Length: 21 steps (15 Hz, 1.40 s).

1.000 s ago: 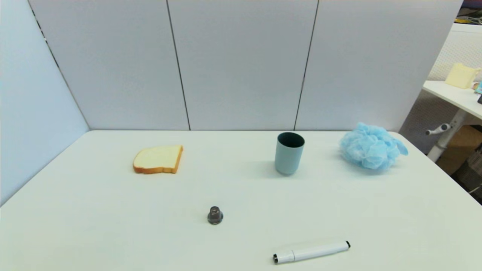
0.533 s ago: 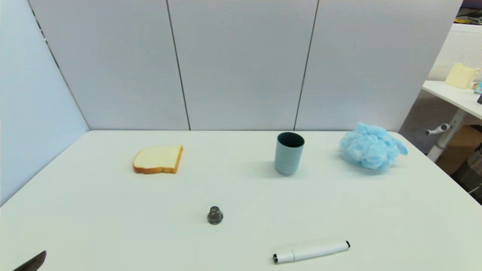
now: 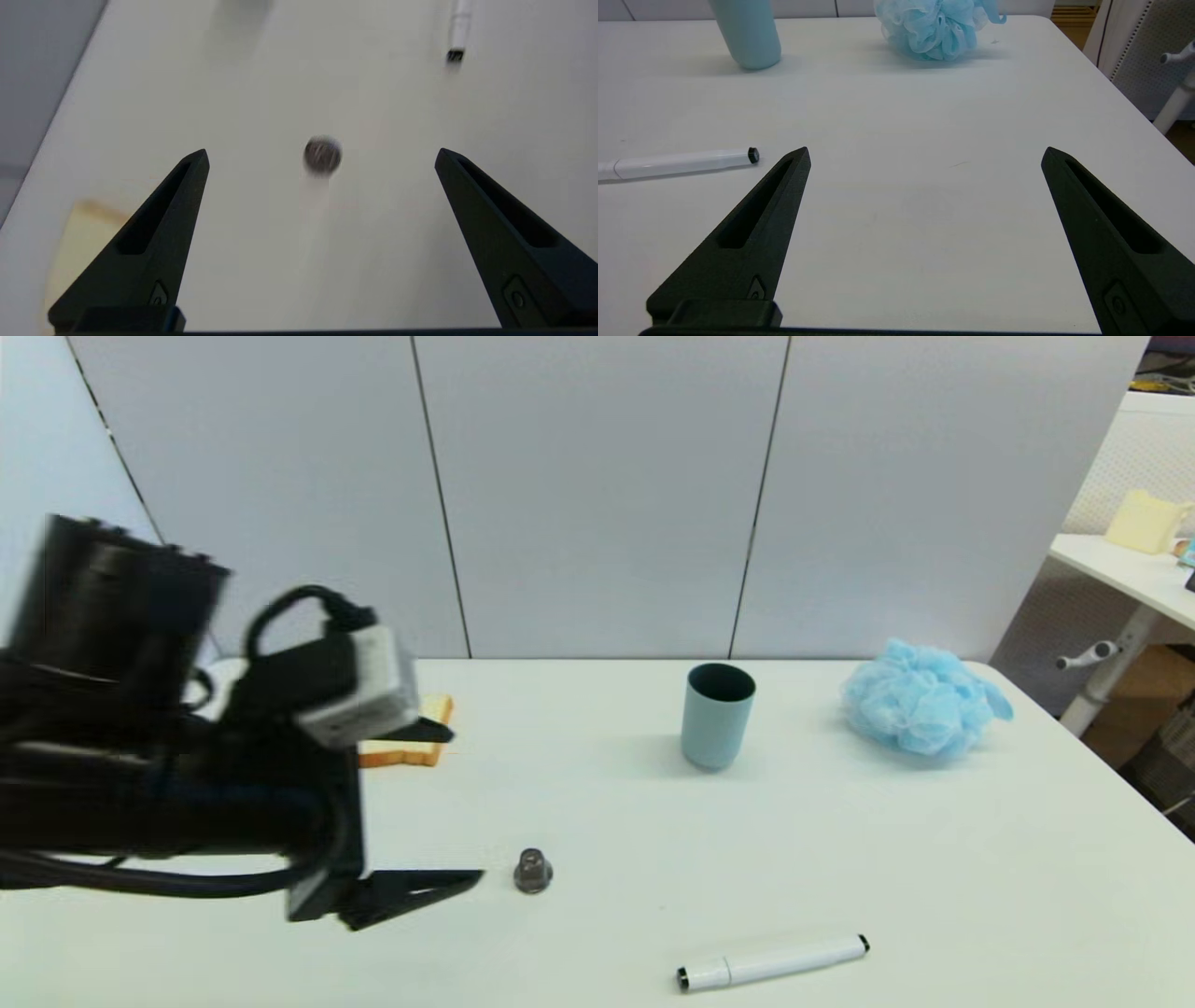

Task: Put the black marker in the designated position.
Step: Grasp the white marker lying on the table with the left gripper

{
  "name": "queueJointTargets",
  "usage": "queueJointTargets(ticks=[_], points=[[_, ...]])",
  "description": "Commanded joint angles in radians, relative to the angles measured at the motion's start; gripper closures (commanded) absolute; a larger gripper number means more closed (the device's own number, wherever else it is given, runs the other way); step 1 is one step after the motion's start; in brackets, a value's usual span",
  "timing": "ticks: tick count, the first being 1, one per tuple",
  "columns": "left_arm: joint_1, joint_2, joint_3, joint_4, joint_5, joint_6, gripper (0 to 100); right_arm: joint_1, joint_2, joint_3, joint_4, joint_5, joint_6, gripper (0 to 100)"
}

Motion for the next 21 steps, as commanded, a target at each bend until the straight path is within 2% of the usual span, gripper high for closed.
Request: queueJointTargets(ticks=[1, 3, 5, 9, 14, 21], points=[[-0.251, 0.385, -0.06, -0.319, -0.012, 0.004, 0, 0.0, 0.0, 0.0, -0.001, 0.0, 0.0, 0], [-0.306, 0.457, -0.063, -0.433, -0.009, -0.004, 0, 0.0, 0.0, 0.0, -0.001, 0.0, 0.0, 0], [-0.363, 0.512, -0.084, -0.497, -0.007, -0.076, 0, 0.0, 0.0, 0.0, -0.001, 0.0, 0.0, 0], [-0.39, 0.549, -0.097, -0.6, -0.004, -0.194, 0, 0.0, 0.0, 0.0, -0.001, 0.0, 0.0, 0], [-0.419, 0.595, -0.086, -0.608, 0.034, -0.335, 0, 0.0, 0.0, 0.0, -0.001, 0.0, 0.0, 0], [-0.449, 0.686, -0.06, -0.654, 0.07, -0.338, 0, 0.0, 0.002, 0.0, -0.001, 0.0, 0.0, 0]])
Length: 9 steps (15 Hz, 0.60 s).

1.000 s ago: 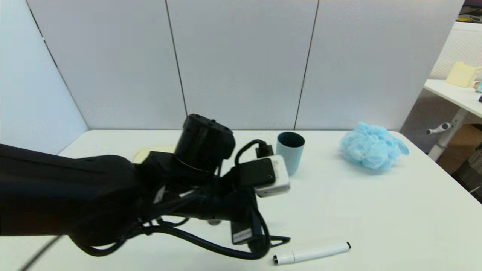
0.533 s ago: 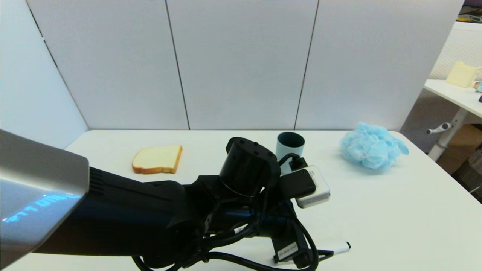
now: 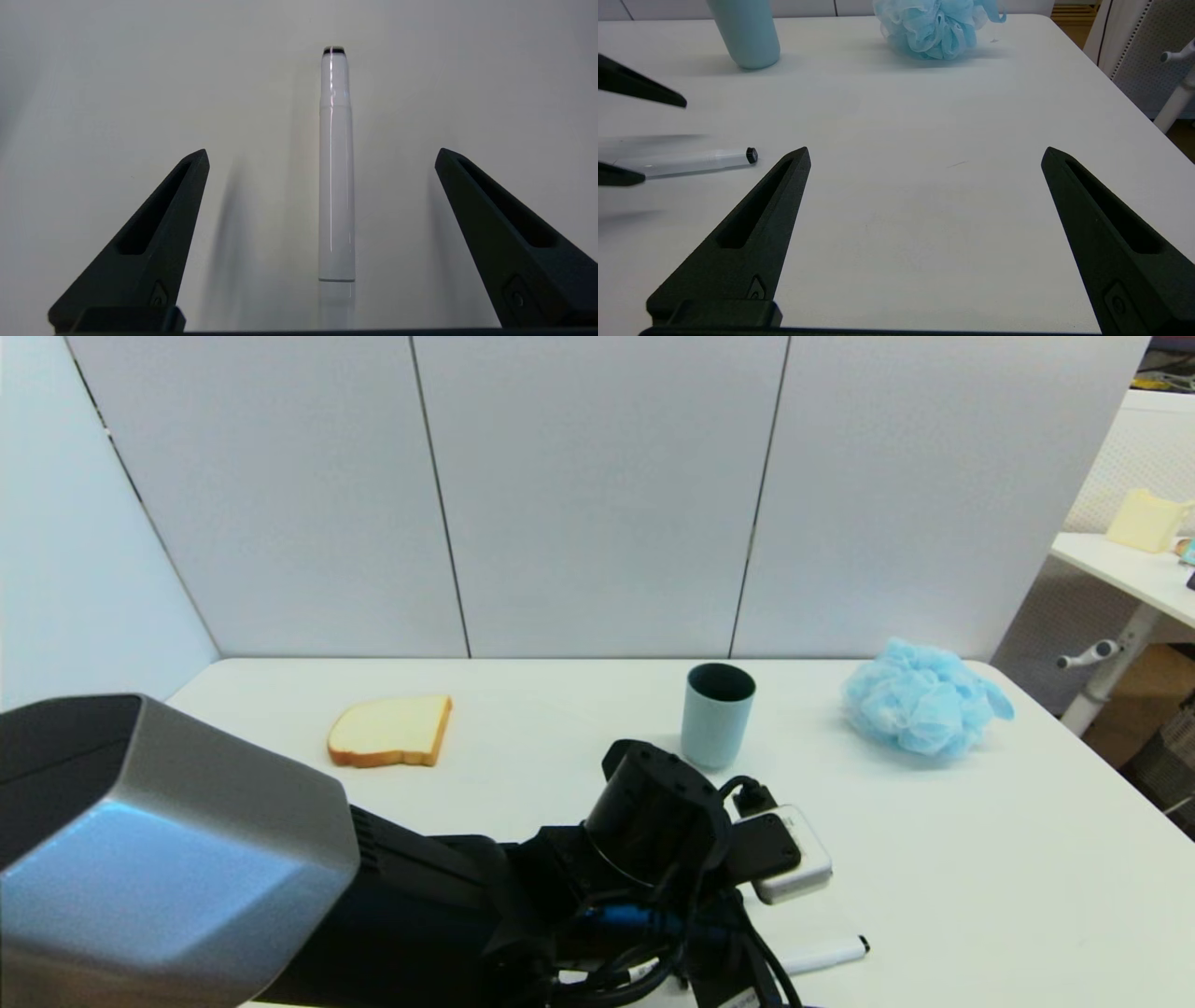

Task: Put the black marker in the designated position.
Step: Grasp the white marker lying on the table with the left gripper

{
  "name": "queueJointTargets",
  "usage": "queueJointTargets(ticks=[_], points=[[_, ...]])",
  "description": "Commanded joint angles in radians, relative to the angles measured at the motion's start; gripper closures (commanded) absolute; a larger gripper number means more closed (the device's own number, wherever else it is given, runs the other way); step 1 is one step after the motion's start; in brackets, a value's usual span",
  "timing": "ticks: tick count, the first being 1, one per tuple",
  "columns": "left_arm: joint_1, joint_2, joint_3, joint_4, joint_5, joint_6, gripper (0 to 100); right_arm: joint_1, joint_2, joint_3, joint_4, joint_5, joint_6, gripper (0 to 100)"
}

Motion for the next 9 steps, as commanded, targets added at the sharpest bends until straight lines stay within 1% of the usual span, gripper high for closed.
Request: queueJointTargets(ticks=[1, 3, 9], points=[[-0.018, 0.049, 0.003, -0.023, 0.004, 0.0, 0, 0.0, 0.0, 0.0, 0.0, 0.0, 0.0, 0], [-0.018, 0.047, 0.005, -0.041, 0.01, 0.0, 0, 0.0, 0.0, 0.0, 0.0, 0.0, 0.0, 0], [-0.018, 0.05, 0.005, -0.043, 0.01, -0.009, 0, 0.0, 0.0, 0.0, 0.0, 0.0, 0.0, 0]])
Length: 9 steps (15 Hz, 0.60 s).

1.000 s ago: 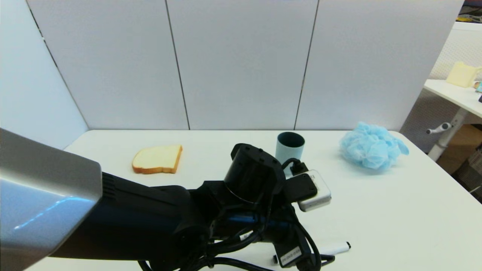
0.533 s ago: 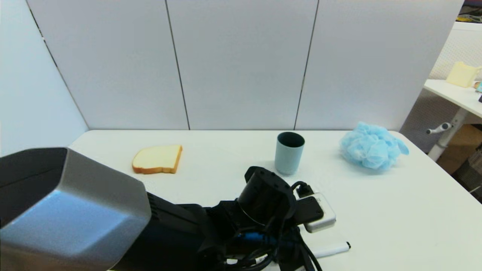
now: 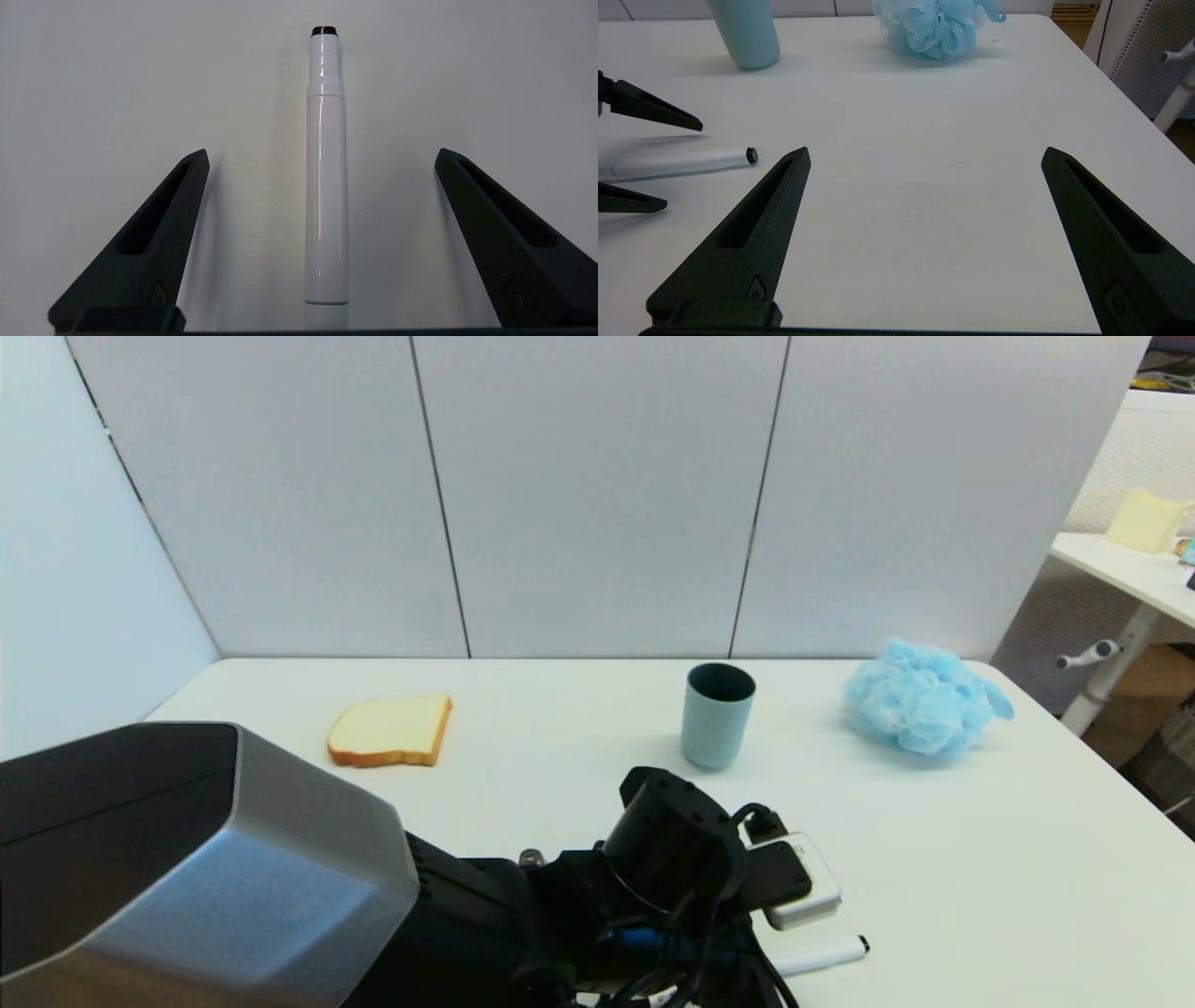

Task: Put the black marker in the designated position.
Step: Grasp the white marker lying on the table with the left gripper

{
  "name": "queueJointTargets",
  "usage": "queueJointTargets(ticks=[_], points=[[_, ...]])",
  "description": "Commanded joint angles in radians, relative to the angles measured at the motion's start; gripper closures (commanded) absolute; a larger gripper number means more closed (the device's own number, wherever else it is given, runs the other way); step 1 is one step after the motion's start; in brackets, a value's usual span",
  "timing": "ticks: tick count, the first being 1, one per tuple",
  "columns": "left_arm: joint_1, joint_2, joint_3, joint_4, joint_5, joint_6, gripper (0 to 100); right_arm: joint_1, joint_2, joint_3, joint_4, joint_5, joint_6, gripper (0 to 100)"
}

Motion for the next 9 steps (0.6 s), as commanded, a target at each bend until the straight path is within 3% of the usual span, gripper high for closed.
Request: queueJointTargets(ticks=[1, 9], points=[[0.0, 0.004, 0.001, -0.017, -0.001, -0.011, 0, 0.0, 0.0, 0.0, 0.0, 0.001, 0.0, 0], [0.0, 0.01, 0.008, -0.035, -0.001, -0.054, 0, 0.0, 0.0, 0.0, 0.0, 0.001, 0.0, 0]])
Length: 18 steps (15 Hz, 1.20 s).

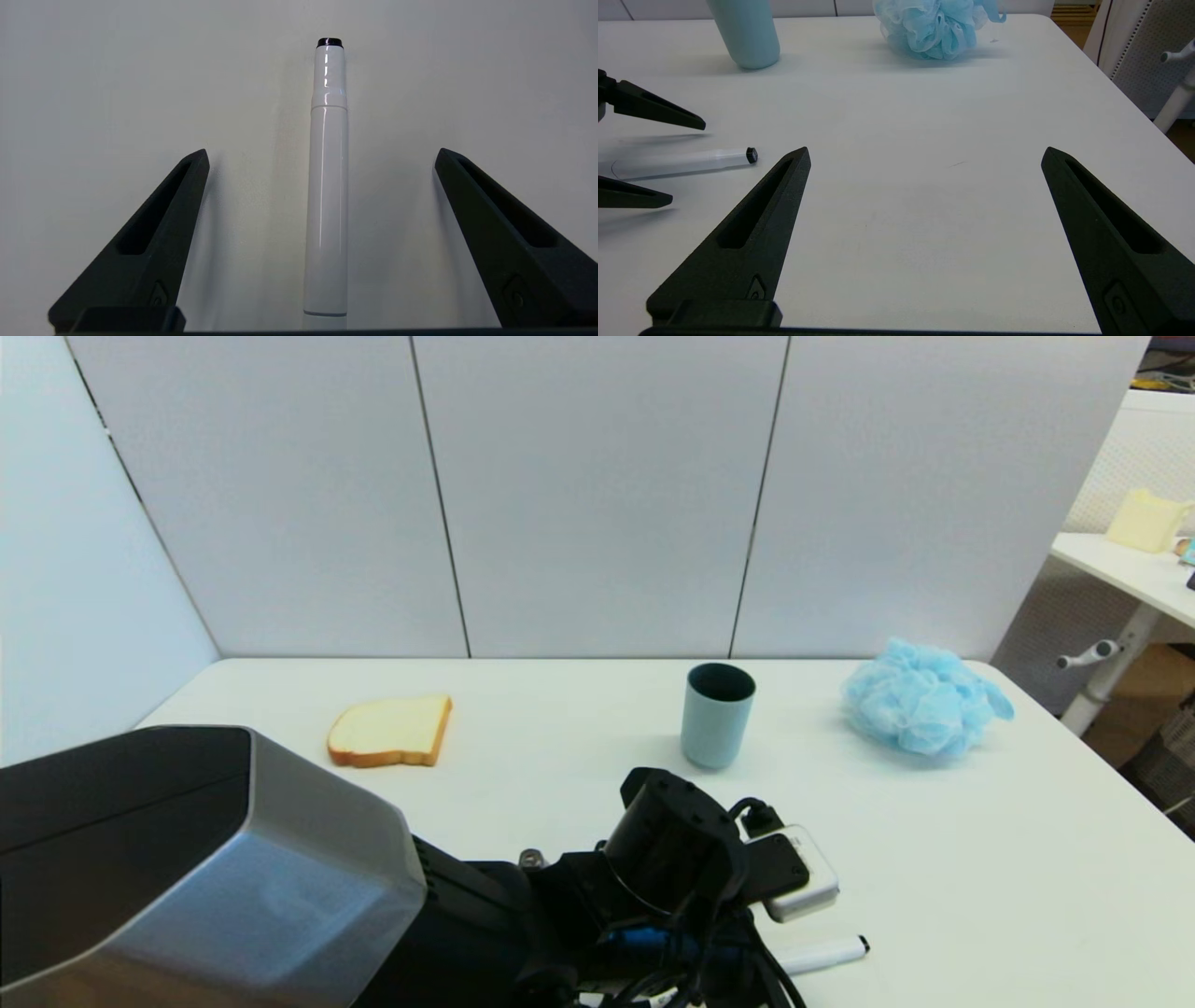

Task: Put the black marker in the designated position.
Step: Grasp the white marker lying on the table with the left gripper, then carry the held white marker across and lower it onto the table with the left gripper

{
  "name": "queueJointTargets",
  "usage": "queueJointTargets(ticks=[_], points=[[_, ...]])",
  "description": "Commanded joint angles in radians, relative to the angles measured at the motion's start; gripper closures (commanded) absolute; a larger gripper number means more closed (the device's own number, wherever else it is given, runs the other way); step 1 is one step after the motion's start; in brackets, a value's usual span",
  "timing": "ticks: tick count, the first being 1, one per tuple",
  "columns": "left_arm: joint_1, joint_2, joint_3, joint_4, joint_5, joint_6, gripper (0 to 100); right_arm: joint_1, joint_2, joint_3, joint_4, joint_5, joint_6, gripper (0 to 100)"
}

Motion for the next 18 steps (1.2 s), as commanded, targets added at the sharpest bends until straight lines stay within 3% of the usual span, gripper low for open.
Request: queueJointTargets(ticks=[1, 6, 7, 18], points=[[0.0, 0.005, 0.004, -0.003, -0.002, -0.002, 0, 0.0, 0.0, 0.0, 0.0, 0.0, 0.0, 0], [0.0, 0.013, 0.002, -0.023, 0.0, -0.001, 0, 0.0, 0.0, 0.0, 0.0, 0.0, 0.0, 0], [0.0, 0.015, 0.002, -0.025, 0.006, 0.001, 100, 0.0, 0.0, 0.0, 0.0, 0.0, 0.0, 0], [0.002, -0.033, 0.03, -0.016, 0.037, 0.012, 100, 0.0, 0.0, 0.0, 0.0, 0.0, 0.0, 0]])
